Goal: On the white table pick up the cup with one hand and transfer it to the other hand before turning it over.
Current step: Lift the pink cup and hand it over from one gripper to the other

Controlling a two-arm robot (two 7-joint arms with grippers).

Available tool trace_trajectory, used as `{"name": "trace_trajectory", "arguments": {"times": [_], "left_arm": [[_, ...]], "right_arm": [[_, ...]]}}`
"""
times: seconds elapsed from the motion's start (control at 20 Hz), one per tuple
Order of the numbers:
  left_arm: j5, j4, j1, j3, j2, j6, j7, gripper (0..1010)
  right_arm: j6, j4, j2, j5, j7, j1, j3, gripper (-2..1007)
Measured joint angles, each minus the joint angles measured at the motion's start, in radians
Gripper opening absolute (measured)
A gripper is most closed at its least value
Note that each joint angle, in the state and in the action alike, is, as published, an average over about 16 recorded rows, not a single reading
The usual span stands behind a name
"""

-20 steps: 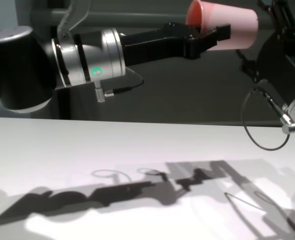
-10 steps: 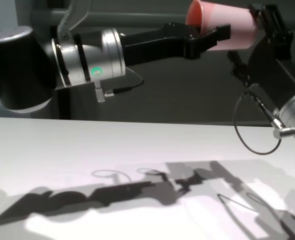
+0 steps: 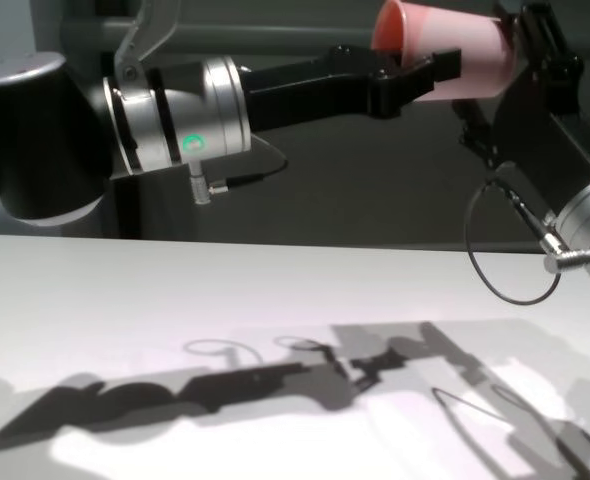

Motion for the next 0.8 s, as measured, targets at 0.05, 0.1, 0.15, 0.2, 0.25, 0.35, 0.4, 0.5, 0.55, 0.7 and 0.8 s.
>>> {"name": "trace_trajectory", "arguments": {"times": [0.05, 0.1, 0.15, 0.2, 0.25, 0.35, 0.4, 0.5, 0.55, 0.7, 0.8], "left_arm": [[0.0, 0.0, 0.0, 0.0, 0.0, 0.0, 0.0, 47], [0.0, 0.0, 0.0, 0.0, 0.0, 0.0, 0.0, 47], [0.0, 0.0, 0.0, 0.0, 0.0, 0.0, 0.0, 47], [0.0, 0.0, 0.0, 0.0, 0.0, 0.0, 0.0, 47], [0.0, 0.0, 0.0, 0.0, 0.0, 0.0, 0.0, 47], [0.0, 0.0, 0.0, 0.0, 0.0, 0.0, 0.0, 47], [0.0, 0.0, 0.0, 0.0, 0.0, 0.0, 0.0, 47], [0.0, 0.0, 0.0, 0.0, 0.0, 0.0, 0.0, 47], [0.0, 0.0, 0.0, 0.0, 0.0, 0.0, 0.0, 47], [0.0, 0.0, 0.0, 0.0, 0.0, 0.0, 0.0, 47], [0.0, 0.0, 0.0, 0.0, 0.0, 0.0, 0.0, 47]], "right_arm": [[-0.001, 0.0, 0.001, 0.001, 0.0, 0.0, -0.002, 1002], [-0.003, 0.0, 0.002, 0.003, 0.0, 0.001, -0.004, 1002], [-0.004, -0.001, 0.003, 0.005, 0.001, 0.001, -0.006, 1002], [-0.005, -0.001, 0.004, 0.006, 0.001, 0.001, -0.008, 1002], [-0.007, -0.001, 0.005, 0.008, 0.001, 0.001, -0.01, 1002], [-0.009, -0.001, 0.007, 0.012, 0.001, 0.002, -0.013, 1002], [-0.01, -0.001, 0.008, 0.014, 0.001, 0.002, -0.015, 1002], [-0.013, -0.001, 0.01, 0.017, 0.002, 0.003, -0.019, 1002], [-0.014, -0.001, 0.011, 0.019, 0.002, 0.003, -0.021, 1002], [-0.017, -0.001, 0.015, 0.025, 0.002, 0.004, -0.027, 1002], [-0.019, -0.001, 0.017, 0.028, 0.002, 0.004, -0.031, 1002]]}}
